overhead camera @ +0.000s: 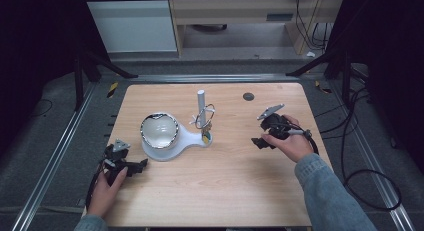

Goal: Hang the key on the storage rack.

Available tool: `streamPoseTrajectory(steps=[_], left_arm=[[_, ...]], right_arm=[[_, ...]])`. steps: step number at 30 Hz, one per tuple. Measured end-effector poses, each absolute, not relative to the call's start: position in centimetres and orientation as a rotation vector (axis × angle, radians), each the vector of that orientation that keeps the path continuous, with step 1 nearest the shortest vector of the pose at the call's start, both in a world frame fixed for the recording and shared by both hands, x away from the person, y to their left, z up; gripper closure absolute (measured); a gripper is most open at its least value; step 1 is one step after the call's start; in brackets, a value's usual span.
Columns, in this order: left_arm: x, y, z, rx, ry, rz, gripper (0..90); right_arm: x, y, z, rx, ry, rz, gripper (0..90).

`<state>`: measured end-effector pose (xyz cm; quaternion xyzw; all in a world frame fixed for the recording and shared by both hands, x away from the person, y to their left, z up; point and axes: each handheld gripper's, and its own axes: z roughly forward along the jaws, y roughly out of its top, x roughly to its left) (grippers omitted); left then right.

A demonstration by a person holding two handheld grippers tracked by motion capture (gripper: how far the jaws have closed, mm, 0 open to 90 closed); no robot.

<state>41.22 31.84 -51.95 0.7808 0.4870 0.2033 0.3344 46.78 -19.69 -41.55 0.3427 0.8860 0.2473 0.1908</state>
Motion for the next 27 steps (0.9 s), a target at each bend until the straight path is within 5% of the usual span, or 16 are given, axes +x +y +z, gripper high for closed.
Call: streamPoseTrajectory(steps=[27], left_arm=[[41.2,31.9,-51.9,2.039,1.272,0.531,0.0]], right_arm=[[44.6,-29.1,-49.1,1.322,2.329,0.773,13.3]])
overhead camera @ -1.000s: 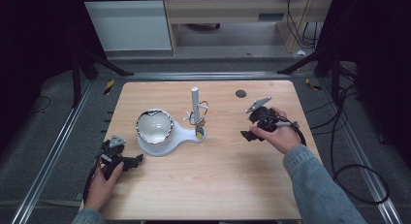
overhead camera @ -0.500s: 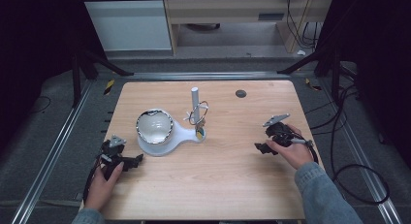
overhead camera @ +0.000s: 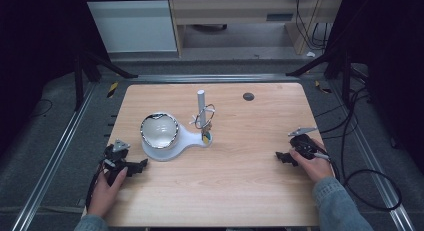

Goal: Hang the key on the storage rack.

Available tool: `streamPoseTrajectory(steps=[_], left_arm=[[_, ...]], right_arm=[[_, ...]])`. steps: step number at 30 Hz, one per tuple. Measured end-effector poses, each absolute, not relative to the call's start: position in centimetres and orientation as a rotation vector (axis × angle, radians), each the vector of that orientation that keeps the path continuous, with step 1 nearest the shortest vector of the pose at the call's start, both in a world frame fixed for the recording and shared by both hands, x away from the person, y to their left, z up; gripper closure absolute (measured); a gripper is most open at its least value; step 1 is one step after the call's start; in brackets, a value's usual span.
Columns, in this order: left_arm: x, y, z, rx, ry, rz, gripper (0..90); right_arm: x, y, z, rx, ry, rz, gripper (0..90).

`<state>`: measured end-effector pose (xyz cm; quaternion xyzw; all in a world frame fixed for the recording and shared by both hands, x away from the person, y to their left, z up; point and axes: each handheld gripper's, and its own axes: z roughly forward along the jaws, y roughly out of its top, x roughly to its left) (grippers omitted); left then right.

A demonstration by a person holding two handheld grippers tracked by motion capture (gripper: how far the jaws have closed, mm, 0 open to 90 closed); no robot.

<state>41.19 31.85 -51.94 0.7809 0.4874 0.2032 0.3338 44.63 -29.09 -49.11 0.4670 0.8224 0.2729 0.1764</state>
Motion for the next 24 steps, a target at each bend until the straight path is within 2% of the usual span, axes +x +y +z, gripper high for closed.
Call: streamPoseTrajectory(steps=[14,24], left_arm=[[41.2,31.9,-51.9,2.039,1.272,0.531,0.0],[41.2,31.9,-51.9,2.038,1.271,0.531,0.0]], right_arm=[[44.2,-30.2,-50.5,1.342,2.148,0.906,7.8],[44.3,-30.4,-50.5,1.444,2.068,0.858,2.4]])
